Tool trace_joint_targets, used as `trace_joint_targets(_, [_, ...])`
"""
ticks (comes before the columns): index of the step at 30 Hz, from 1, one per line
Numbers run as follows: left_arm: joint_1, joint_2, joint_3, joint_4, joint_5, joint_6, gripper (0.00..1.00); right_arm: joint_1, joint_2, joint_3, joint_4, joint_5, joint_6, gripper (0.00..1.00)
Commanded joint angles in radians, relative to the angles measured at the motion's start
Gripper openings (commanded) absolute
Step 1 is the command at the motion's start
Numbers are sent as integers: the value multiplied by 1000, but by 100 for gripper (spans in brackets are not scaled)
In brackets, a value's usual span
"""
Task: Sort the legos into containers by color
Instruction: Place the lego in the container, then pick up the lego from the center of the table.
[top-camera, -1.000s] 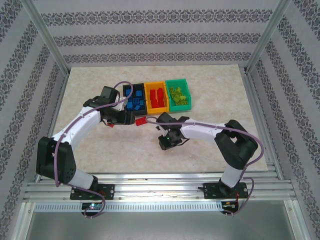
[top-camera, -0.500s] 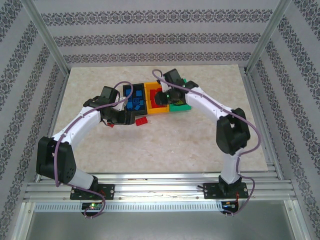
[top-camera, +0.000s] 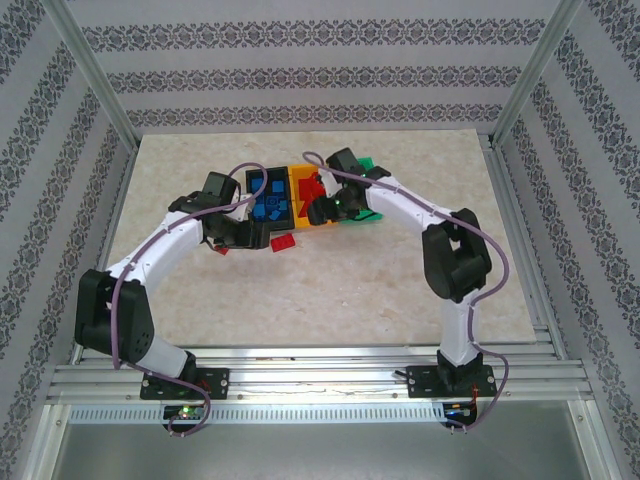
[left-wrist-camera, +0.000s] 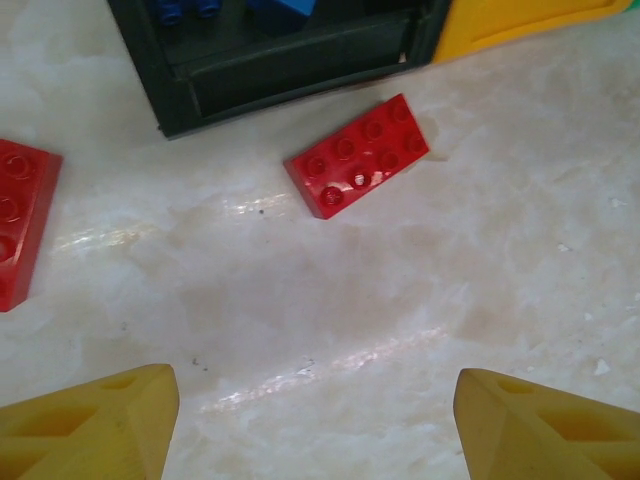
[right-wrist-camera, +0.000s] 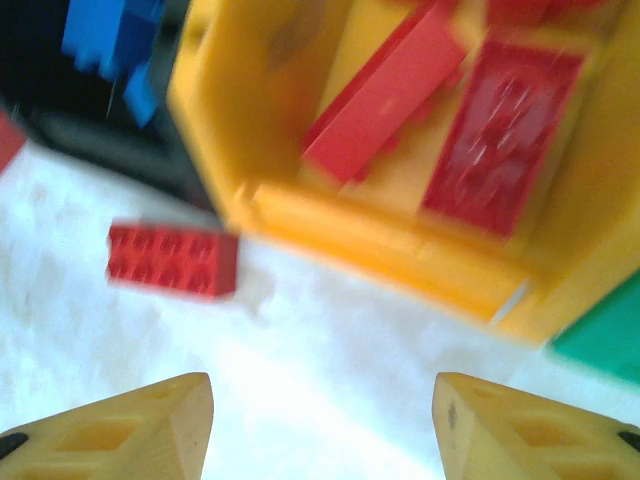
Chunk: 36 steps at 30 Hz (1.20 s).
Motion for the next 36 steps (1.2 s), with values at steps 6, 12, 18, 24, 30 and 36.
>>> trace_joint_targets(6, [34, 10, 33, -91, -194, -25, 76, 173, -53, -125, 122, 61, 28, 70])
trace_joint_targets(12, [110, 4, 19, -83, -186, -57, 81, 246, 51, -66, 165, 209, 69, 97])
trace_joint_targets(18, [184, 13, 10, -56, -92, -67, 81, 280, 142, -28, 253, 298, 103, 98])
trace_joint_targets(24, [257, 28, -2, -23, 15, -81, 82, 291, 218, 34, 289, 367, 93, 98])
trace_joint_targets(30, [266, 21, -11, -8, 55, -77, 82, 298, 275, 63, 316, 415, 109, 98])
trace_joint_targets(36, [267, 31, -9, -6, 72, -74, 82, 301, 250, -23, 411, 423, 111, 69])
